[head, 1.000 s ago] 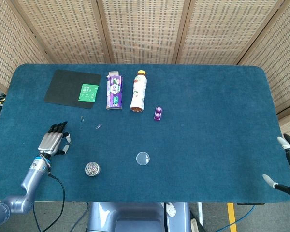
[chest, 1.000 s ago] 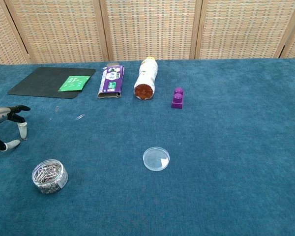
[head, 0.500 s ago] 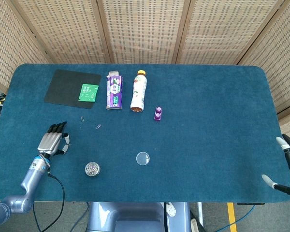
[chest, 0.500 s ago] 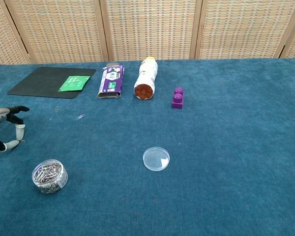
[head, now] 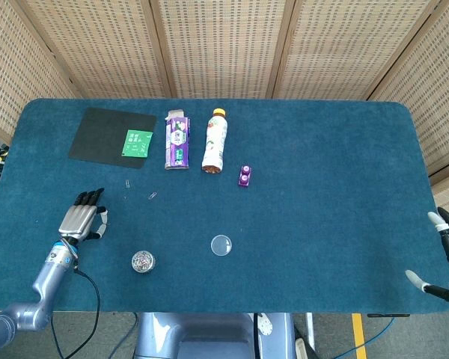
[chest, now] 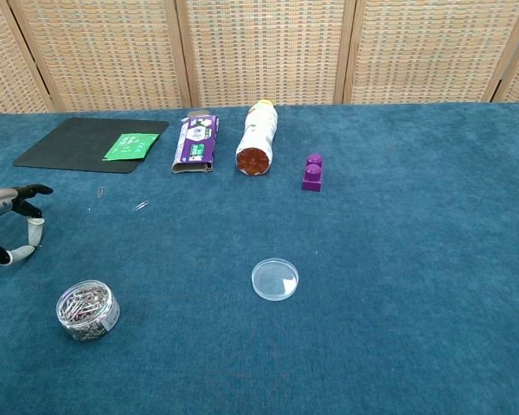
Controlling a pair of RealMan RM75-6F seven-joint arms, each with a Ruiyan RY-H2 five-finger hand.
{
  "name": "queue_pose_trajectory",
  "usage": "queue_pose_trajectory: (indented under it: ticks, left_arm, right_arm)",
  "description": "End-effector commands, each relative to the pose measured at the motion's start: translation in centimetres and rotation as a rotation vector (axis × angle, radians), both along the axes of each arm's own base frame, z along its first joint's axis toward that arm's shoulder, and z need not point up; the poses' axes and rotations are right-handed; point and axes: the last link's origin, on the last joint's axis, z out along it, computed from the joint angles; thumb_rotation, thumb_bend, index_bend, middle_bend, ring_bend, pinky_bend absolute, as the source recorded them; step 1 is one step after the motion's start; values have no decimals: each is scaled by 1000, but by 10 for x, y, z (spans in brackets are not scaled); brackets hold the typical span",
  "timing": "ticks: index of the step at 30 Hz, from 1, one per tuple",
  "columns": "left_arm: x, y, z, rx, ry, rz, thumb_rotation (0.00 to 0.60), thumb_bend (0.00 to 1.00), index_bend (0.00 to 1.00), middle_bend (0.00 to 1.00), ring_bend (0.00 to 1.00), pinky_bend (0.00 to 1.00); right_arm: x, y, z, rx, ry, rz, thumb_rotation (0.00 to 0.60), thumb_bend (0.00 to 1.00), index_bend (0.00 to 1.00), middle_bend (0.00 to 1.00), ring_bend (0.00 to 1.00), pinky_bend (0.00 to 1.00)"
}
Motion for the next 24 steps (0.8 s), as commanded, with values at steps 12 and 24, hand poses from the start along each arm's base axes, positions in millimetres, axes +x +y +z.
queue_pose_trajectory:
  ticks: [12,24]
  left_arm:
    - [57,-39,27,-64,-79,-230,600,455,676,0,0,0]
    - [82,-83,10,-202,-69,-335,600,460,676,0,0,0]
  right_arm:
    - [1,1,0,1,0,2,600,0,22,0,0,0]
    - [0,1,3,-4,-9,3,600,0,22,0,0,0]
